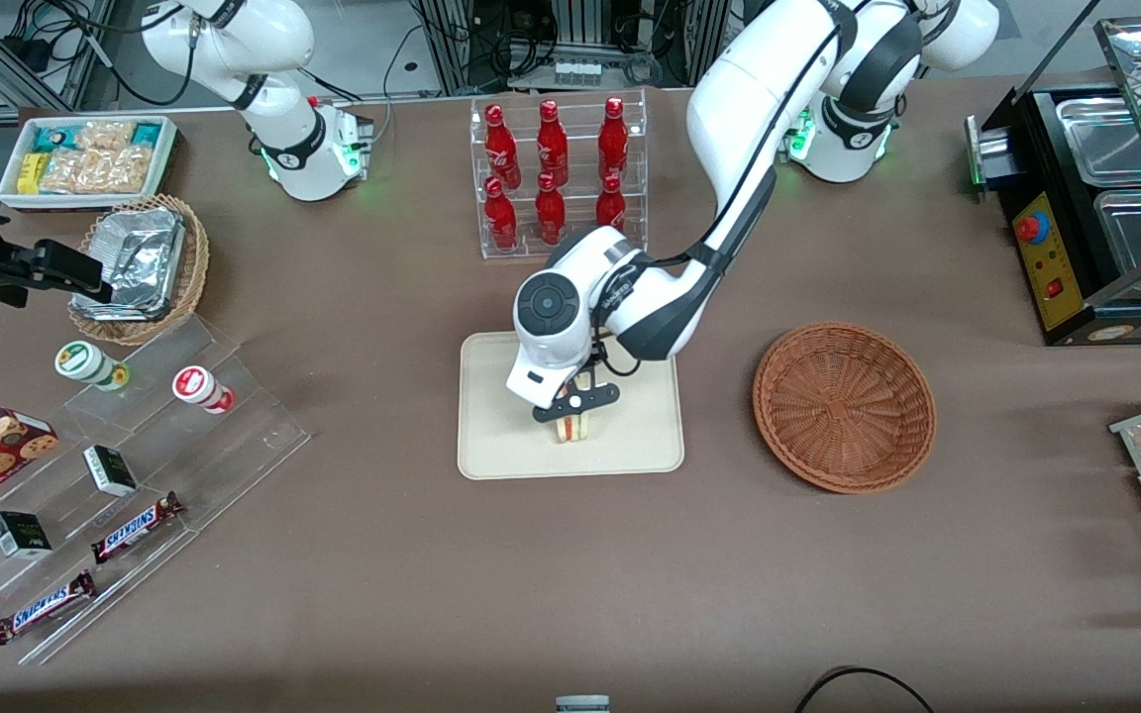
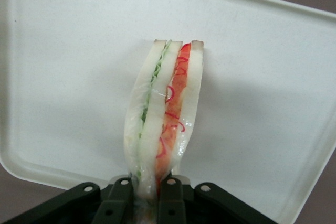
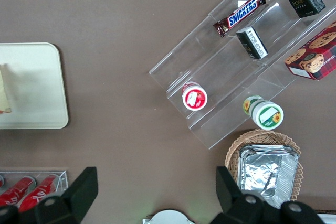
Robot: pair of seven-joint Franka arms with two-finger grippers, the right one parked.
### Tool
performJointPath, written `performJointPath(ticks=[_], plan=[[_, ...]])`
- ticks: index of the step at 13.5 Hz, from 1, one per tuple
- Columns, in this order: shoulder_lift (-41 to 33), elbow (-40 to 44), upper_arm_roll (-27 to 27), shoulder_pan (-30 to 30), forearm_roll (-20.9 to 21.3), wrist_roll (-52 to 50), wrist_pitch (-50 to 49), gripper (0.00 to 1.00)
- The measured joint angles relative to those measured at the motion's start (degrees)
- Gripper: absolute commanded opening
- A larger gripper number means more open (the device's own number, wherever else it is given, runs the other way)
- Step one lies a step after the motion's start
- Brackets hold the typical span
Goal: Place sandwich from basket to tray
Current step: 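Lower the sandwich onto the tray and open the left gripper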
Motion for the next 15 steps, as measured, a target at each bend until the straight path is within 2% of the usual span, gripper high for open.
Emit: performJointPath(ticks=[2,3,4,10,15], plan=[[0.89,0.14,0.0,-0.19,0.14,-0.5,0.01,0.0],[1.24,0.25,0.03,-0.19,0.15,-0.56,0.01,0.39],[1.49,0.41,0.06,-0.19,0.15,-0.58,0.04,0.99],[0.92,2.45,0.28,-0.18,0.15,-0.64,-0.08,1.0],[-3.63,3.27,0.81,0.42,0.34,-0.53,-4.62,1.0]])
